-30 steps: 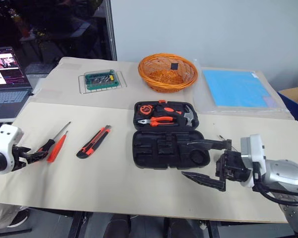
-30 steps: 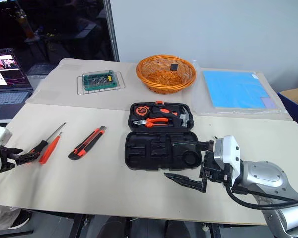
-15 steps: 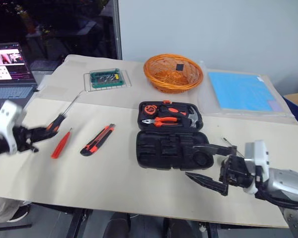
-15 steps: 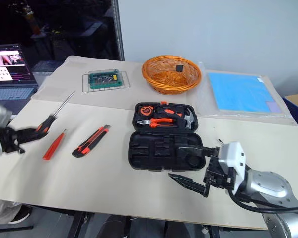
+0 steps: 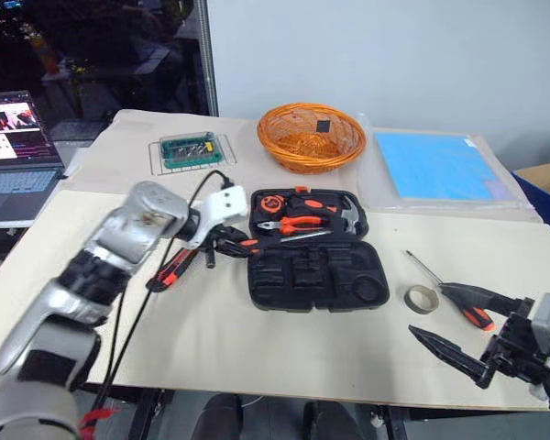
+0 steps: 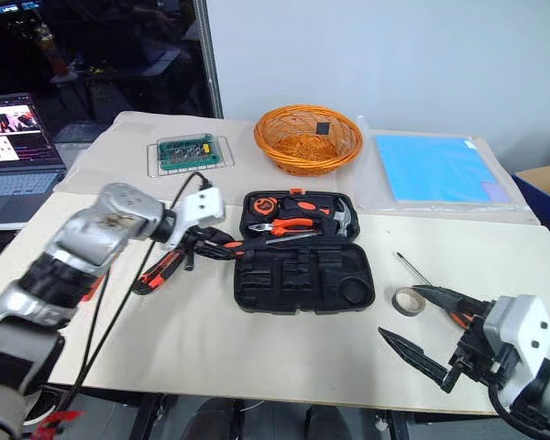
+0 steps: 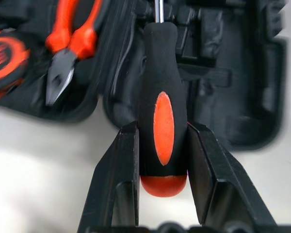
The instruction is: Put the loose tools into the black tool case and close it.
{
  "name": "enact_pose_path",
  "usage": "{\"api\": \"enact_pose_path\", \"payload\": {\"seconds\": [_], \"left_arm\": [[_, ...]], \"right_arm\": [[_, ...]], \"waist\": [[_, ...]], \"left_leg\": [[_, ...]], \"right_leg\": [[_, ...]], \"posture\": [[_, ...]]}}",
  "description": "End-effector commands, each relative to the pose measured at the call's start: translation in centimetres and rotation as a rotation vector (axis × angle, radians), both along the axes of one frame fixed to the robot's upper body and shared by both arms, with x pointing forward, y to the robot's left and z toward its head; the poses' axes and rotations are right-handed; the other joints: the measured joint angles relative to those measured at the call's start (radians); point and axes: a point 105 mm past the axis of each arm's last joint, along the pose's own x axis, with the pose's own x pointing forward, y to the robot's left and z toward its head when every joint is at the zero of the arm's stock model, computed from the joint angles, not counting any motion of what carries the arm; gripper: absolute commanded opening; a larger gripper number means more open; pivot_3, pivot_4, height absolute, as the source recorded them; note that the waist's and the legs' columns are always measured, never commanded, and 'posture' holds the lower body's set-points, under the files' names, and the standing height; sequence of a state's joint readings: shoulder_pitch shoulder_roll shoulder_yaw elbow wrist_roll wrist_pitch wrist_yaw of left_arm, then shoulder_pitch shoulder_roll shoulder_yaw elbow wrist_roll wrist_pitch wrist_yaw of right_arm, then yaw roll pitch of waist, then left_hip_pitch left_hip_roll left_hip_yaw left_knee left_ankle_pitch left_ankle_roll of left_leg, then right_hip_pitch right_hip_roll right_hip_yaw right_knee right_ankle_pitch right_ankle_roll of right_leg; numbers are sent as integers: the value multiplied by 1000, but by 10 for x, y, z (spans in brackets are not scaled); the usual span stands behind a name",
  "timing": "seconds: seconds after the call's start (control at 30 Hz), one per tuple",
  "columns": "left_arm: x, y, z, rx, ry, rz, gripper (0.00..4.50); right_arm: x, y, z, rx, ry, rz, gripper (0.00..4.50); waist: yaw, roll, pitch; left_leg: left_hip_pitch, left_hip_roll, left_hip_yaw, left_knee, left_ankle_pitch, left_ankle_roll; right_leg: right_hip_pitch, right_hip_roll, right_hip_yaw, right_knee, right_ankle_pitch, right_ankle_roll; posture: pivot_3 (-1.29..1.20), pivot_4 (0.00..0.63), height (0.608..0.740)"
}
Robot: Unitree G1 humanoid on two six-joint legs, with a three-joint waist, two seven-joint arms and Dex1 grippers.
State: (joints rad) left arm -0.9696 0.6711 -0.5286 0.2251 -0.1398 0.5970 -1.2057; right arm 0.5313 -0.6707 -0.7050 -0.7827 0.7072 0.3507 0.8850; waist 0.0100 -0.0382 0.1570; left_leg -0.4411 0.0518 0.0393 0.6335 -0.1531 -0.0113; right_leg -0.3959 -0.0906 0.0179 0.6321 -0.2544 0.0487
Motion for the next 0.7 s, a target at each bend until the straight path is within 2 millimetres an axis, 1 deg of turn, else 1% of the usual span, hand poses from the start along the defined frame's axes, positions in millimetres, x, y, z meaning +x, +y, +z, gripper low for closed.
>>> {"api": "enact_pose_path", "payload": {"seconds": [0.03,0.1,0.27,0.4,0.6,0.67,0.7], "left_arm": [[15,-14,4,47,-54,-13,868],[20,-24,1,53,-46,-14,868],[27,-40,-8,99,-60,-43,868],[32,-46,-16,139,-86,-75,868],[35,-48,-19,168,-100,-108,868],[37,-48,-17,162,-122,-101,1883],[39,-47,-13,150,-137,-92,2027]], "right_arm": [[-5,6,18,-3,-98,-23,4500],[-6,11,20,12,-114,-34,4500],[-7,19,20,18,-120,-44,4500],[-7,22,19,19,-121,-51,4500],[-6,21,18,16,-128,-66,4500],[-5,22,19,18,-131,-65,4500],[-4,22,19,18,-132,-64,4500]], "waist": [[2,0,0],[2,0,0],[2,0,0],[3,0,0],[2,0,0],[2,0,0],[2,0,0]], "left_leg": [[-1,0,0,0,0,0],[-1,0,-1,0,0,0],[-5,-1,-1,0,0,1],[-5,-1,-1,1,-1,1],[-5,-1,-2,3,-1,1],[-4,-1,-2,3,-1,1],[-4,-1,-2,3,-1,1]], "right_leg": [[-1,0,0,0,0,0],[-1,0,0,0,0,0],[-3,-1,0,0,0,0],[-4,-1,-1,0,0,0],[-2,-1,-1,0,-1,1],[-1,-1,-1,0,-1,0],[-1,-1,-1,0,-1,0]], "posture": [[0,150,740],[0,150,740],[0,150,740],[0,150,740],[0,150,740],[0,150,740],[0,150,740]]}}
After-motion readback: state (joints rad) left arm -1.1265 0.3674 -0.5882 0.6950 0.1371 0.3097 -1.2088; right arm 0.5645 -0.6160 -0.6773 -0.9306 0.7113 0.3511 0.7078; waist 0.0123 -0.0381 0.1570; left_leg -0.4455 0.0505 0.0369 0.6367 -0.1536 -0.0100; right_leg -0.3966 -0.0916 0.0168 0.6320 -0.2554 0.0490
